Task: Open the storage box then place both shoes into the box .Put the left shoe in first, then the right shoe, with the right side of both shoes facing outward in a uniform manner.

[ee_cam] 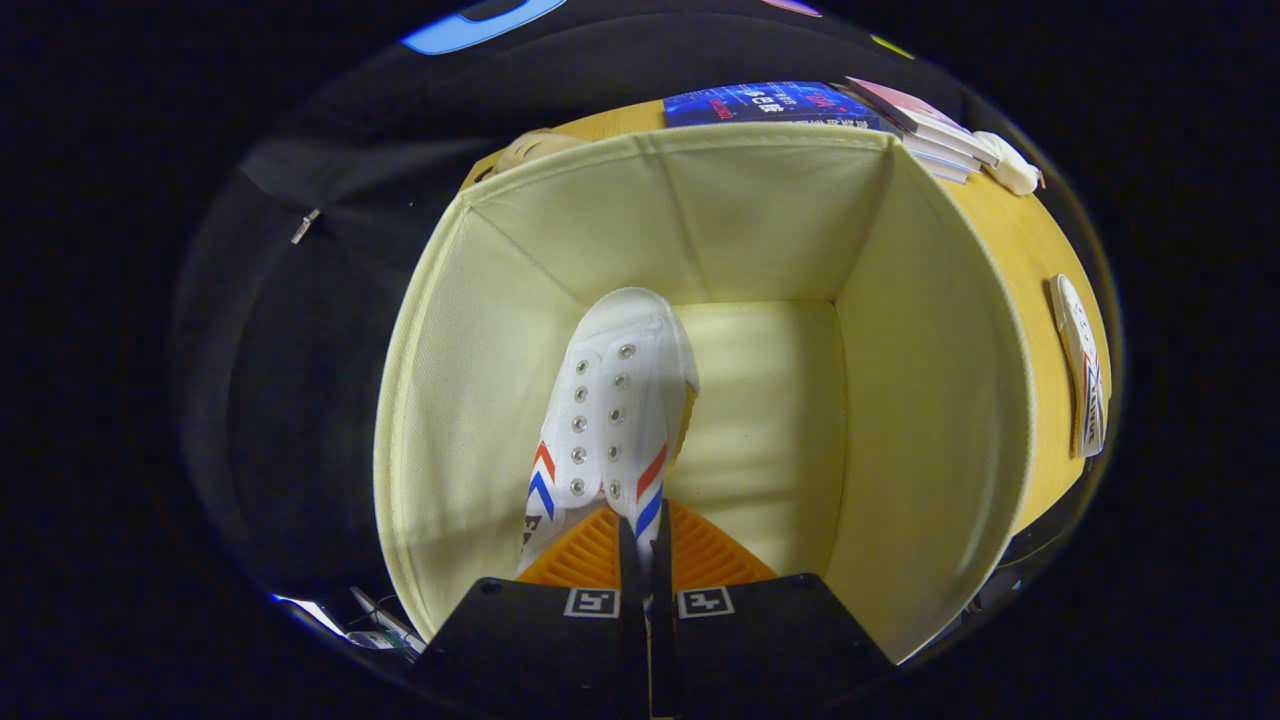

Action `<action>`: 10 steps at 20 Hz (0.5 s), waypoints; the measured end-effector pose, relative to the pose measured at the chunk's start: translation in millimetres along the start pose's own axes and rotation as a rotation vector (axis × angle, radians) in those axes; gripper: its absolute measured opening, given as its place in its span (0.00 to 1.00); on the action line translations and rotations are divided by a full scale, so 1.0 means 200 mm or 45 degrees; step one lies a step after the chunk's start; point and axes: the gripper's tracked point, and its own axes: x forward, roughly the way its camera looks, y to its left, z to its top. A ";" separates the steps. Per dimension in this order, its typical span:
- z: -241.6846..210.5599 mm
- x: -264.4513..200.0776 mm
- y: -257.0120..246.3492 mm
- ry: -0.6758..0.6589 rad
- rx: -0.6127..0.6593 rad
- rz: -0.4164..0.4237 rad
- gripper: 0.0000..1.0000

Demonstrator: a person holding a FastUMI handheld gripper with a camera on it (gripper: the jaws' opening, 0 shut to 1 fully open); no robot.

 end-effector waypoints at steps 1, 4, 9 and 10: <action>0.00 0.02 0.00 0.006 -0.015 0.005 0.07; 0.04 -0.03 0.03 -0.033 -0.043 0.061 0.33; 0.20 -0.33 0.01 -0.253 -0.144 0.091 0.99; 0.24 -0.42 0.00 -0.298 -0.155 0.097 0.99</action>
